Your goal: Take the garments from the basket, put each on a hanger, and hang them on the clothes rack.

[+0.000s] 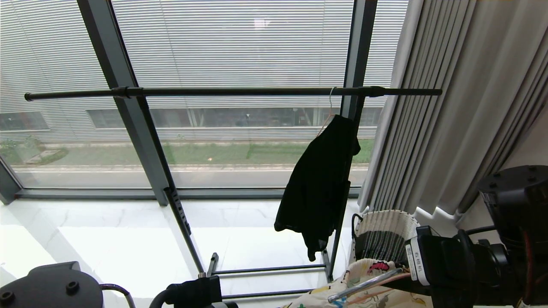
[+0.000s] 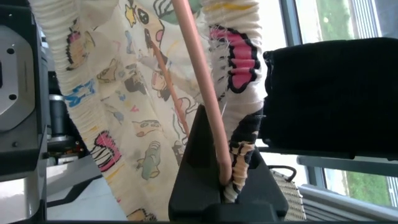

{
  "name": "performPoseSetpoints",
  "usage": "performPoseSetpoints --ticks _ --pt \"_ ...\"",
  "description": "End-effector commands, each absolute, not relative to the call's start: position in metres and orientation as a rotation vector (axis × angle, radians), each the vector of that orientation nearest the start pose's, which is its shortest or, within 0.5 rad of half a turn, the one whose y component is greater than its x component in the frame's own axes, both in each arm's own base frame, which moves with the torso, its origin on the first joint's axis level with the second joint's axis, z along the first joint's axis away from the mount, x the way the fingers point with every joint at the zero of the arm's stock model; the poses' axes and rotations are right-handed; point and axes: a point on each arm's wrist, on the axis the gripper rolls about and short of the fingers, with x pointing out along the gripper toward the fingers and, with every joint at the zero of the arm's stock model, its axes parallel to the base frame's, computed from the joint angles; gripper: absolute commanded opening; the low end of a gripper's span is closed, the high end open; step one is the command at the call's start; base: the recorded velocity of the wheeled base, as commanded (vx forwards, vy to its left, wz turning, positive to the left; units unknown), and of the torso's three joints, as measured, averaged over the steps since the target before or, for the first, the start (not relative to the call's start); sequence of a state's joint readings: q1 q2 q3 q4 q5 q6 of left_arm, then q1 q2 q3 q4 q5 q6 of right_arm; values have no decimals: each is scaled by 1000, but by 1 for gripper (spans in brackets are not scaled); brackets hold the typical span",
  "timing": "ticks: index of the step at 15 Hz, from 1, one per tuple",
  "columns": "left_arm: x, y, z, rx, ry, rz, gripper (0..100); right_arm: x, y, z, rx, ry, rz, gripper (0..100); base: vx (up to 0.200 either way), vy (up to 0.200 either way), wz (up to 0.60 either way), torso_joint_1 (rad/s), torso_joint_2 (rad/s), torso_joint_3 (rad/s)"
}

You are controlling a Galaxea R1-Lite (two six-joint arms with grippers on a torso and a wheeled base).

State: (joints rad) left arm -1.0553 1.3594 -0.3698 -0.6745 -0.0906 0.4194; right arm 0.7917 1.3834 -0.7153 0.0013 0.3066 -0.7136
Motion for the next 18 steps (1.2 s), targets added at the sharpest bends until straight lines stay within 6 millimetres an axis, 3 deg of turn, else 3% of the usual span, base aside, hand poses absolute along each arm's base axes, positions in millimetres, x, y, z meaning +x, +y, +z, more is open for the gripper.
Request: performPoseSetpoints --ticks 1,3,4,8,15,18 --pt "93 -169 157 524 54 -1185 0 140 151 184 -784 272 1261 0 0 0 0 0 0 0" --pt "93 -169 156 526 56 -1181 0 138 150 187 -791 250 1261 0 0 0 0 0 0 0" --pt "93 -168 155 531 63 -1171 100 137 148 189 -789 241 1257 0 0 0 0 0 0 0" --pt "91 -159 146 550 101 -1135 100 134 138 189 -784 193 1216 0 0 0 0 0 0 0" --pt "100 -89 116 530 255 -827 100 146 128 193 -761 115 1112 0 0 0 0 0 0 0" --pt "101 -79 105 526 323 -782 100 146 127 196 -756 90 1104 0 0 0 0 0 0 0"
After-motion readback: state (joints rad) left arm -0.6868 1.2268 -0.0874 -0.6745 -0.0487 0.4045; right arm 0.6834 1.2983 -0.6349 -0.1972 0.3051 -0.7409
